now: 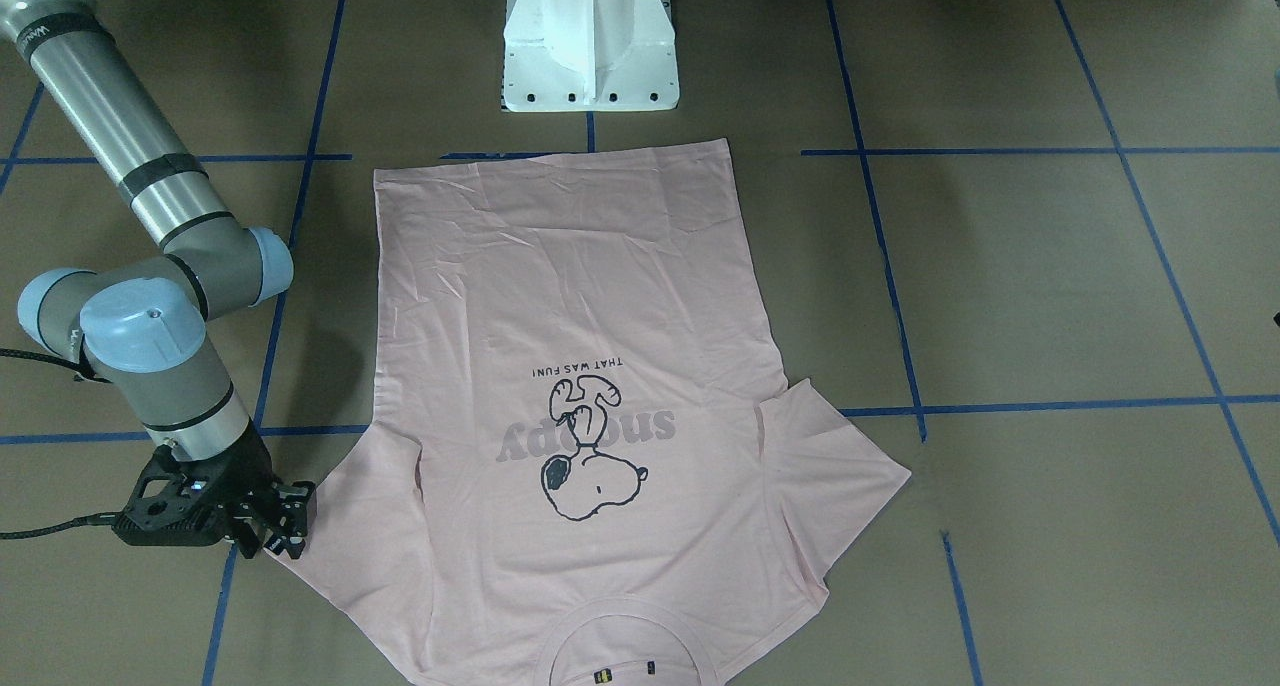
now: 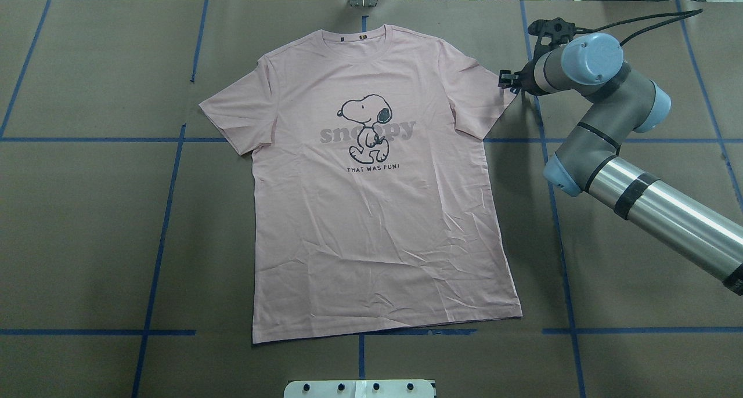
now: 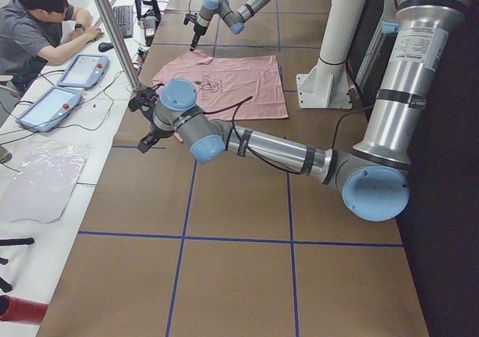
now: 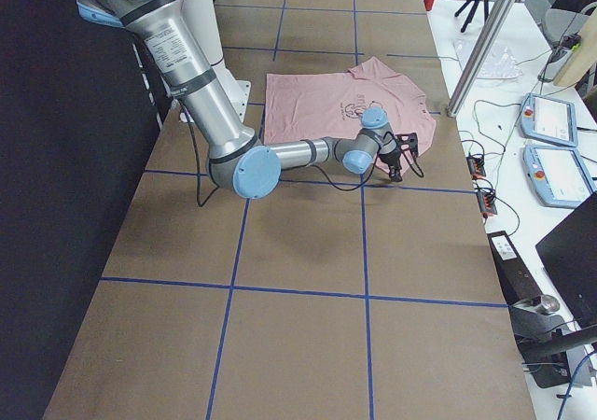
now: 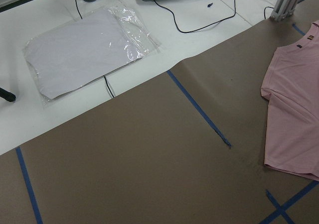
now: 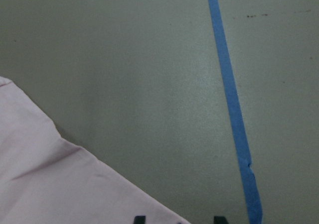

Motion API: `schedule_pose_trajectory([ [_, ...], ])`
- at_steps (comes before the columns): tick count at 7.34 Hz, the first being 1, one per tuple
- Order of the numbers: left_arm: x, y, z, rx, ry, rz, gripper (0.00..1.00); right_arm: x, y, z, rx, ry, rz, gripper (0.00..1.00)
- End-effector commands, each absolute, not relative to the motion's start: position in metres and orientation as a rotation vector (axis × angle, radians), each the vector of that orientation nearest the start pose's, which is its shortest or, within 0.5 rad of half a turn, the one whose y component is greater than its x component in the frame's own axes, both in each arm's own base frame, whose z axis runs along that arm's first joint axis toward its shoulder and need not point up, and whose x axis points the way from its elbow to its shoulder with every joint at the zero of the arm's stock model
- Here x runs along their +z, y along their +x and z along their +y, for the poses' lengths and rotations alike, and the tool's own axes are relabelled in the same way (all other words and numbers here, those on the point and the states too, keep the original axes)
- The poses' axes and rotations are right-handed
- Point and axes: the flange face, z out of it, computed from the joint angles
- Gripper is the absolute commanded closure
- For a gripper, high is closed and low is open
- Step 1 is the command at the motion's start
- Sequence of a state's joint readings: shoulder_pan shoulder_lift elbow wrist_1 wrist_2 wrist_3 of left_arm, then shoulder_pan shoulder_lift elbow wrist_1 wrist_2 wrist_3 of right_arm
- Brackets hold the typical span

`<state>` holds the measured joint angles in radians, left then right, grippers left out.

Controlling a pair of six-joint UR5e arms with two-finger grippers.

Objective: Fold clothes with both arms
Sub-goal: 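Move the right gripper down to the shirt's sleeve nearest it, then fold the sleeve nearest the right gripper inward across the shirt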

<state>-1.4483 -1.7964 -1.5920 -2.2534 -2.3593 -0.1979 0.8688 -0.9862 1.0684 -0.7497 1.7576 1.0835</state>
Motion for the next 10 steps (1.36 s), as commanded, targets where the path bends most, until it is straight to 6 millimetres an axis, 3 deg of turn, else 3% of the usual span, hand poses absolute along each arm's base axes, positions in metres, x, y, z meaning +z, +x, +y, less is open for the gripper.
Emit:
schedule_pose_trajectory([
  [1,0.444,0.009,-0.595,0.297,0.749,0.858,0.00,0.469,-0.408,-0.656,0.268,0.426,-0.811,0.59],
  [2,0.445,0.010,-0.594,0.298,0.747,0.859,0.00,0.468,-0.408,-0.656,0.265,0.427,-0.810,0.94],
  [3,0.445,0.010,-0.594,0.298,0.747,0.859,0.00,0.467,-0.408,-0.656,0.266,0.428,-0.809,1.00],
  [4,0.445,0.010,-0.594,0.298,0.747,0.859,0.00,0.468,-0.408,-0.656,0.266,0.426,-0.807,1.00],
  [5,0.446,0.010,-0.594,0.299,0.747,0.858,0.00,0.456,-0.407,-0.654,0.263,0.424,-0.810,1.00],
  [8,0.445,0.010,-0.594,0.298,0.747,0.859,0.00,0.346,-0.401,-0.641,0.288,0.374,-0.732,1.00],
  [9,0.445,0.010,-0.594,0.298,0.749,0.859,0.00,0.317,-0.440,-0.632,0.277,0.407,-0.707,1.00],
  [10,0.445,0.010,-0.594,0.298,0.749,0.859,0.00,0.287,-0.466,-0.625,0.334,0.412,-0.690,1.00],
])
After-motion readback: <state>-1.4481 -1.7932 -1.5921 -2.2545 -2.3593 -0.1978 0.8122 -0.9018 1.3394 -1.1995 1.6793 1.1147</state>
